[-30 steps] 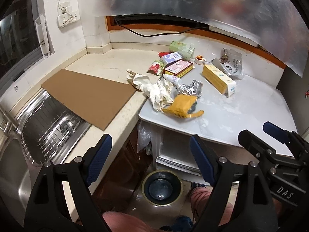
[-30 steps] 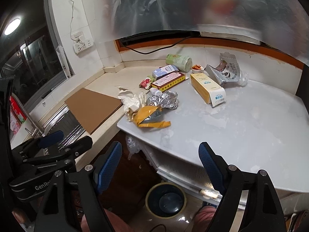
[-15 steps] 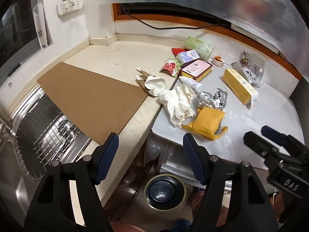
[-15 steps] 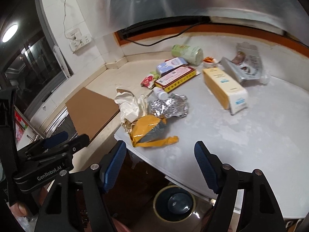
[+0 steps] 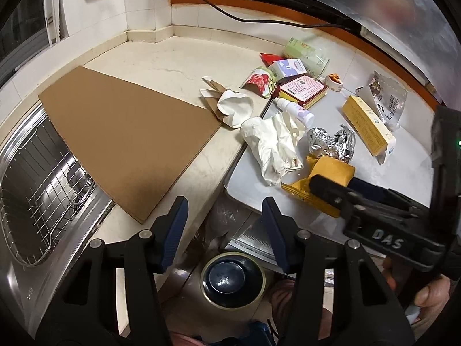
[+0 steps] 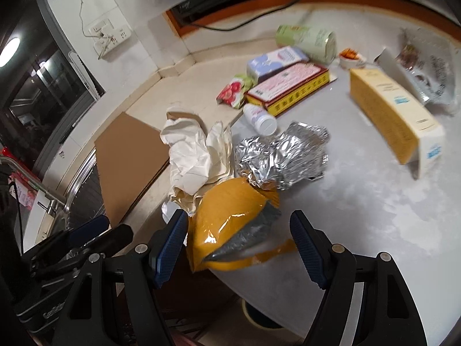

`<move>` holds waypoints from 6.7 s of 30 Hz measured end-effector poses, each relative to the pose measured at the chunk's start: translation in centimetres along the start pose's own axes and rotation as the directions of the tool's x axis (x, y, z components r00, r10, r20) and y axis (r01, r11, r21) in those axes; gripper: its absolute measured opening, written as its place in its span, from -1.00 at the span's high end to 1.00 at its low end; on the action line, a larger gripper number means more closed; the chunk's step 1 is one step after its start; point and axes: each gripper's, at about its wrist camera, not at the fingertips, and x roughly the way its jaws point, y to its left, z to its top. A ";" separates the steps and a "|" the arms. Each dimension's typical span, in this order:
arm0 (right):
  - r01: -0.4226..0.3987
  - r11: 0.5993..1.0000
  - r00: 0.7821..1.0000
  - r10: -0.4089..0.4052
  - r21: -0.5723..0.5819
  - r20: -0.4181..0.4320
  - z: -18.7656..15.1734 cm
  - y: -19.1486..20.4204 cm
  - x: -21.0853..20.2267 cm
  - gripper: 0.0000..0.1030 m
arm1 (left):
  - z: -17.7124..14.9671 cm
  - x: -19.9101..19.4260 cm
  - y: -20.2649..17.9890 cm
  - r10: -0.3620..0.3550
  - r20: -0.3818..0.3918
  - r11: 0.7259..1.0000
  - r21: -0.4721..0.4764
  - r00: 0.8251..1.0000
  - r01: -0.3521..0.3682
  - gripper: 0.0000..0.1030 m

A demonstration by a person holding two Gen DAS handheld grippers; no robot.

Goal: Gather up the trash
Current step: 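Grasp the white tissues with the left gripper while the right gripper grasps the yellow snack bag, then carry the tissues and yellow bag down over the floor bin with both grippers, then open the left gripper over the bin while the right gripper releases the yellow bag, then raise both grippers back toward the table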

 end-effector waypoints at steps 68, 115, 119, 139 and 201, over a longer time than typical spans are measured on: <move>-0.095 0.983 0.995 0.095 -0.158 -0.006 -14.9 3.3 -11.4 0.43 | -11.0 -5.0 -1.0 -0.110 0.039 0.993 0.047 0.993 0.108 0.29; -0.023 0.993 0.954 -0.012 -0.114 -0.300 -28.3 -8.4 15.8 0.30 | -24.4 25.5 -0.8 -0.076 -0.438 0.986 0.102 0.896 0.134 0.18; -0.033 0.992 0.954 -0.005 -0.119 -0.300 -28.6 -8.7 16.7 0.28 | -24.8 26.8 -1.0 -0.074 -0.454 0.985 0.106 0.888 0.136 -0.20; -0.124 0.991 0.958 0.108 -0.044 -0.266 -27.4 -8.8 15.0 -0.25 | -23.2 25.5 0.8 -0.055 -0.398 0.993 0.076 0.916 0.093 -0.43; 0.220 0.972 0.965 -0.205 -0.083 0.163 1.7 -9.1 -16.4 -0.36 | 3.7 -2.6 -13.1 -0.223 0.032 0.939 0.274 0.974 0.205 -0.43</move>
